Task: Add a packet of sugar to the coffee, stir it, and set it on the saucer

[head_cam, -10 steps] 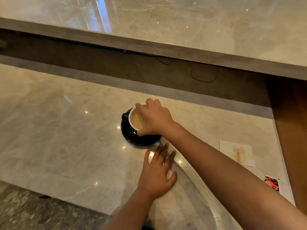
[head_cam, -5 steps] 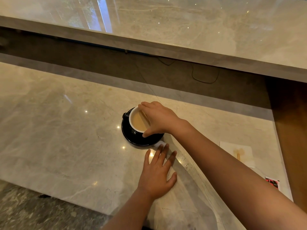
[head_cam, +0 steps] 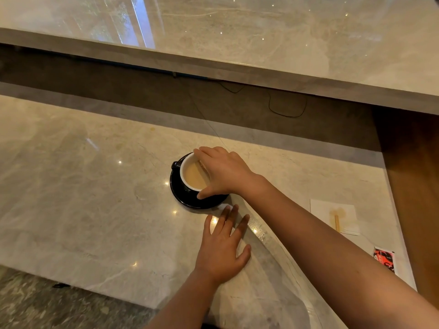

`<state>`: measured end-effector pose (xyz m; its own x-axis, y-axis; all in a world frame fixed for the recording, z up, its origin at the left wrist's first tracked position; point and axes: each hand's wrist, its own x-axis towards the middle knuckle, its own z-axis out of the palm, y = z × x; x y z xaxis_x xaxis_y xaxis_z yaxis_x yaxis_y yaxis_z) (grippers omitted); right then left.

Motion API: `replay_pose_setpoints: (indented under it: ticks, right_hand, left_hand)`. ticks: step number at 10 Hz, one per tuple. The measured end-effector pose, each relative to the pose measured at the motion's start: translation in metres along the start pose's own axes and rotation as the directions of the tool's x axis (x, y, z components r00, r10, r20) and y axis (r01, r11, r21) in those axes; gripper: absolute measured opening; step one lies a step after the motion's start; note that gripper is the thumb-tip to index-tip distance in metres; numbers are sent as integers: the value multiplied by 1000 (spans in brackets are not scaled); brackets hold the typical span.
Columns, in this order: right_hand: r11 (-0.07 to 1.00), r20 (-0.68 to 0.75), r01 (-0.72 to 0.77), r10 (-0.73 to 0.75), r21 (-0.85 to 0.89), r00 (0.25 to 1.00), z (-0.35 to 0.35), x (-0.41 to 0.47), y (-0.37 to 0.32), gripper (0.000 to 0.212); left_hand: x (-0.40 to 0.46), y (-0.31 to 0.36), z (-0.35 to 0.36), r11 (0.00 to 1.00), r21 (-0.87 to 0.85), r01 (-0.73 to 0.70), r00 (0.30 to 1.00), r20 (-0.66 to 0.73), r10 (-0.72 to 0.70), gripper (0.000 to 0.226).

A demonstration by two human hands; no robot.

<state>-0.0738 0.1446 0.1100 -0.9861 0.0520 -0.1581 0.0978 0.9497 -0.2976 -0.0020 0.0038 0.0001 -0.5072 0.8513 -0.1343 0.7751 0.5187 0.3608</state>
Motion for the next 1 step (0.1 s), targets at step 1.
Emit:
replay_pose_setpoints:
  ticks: [1]
  right_hand:
    - [999,-15,-20,20,43,1000,0,-4,0,96]
  left_hand:
    - [0,-1,2,1000,-1,-15,1000,-25,15,64]
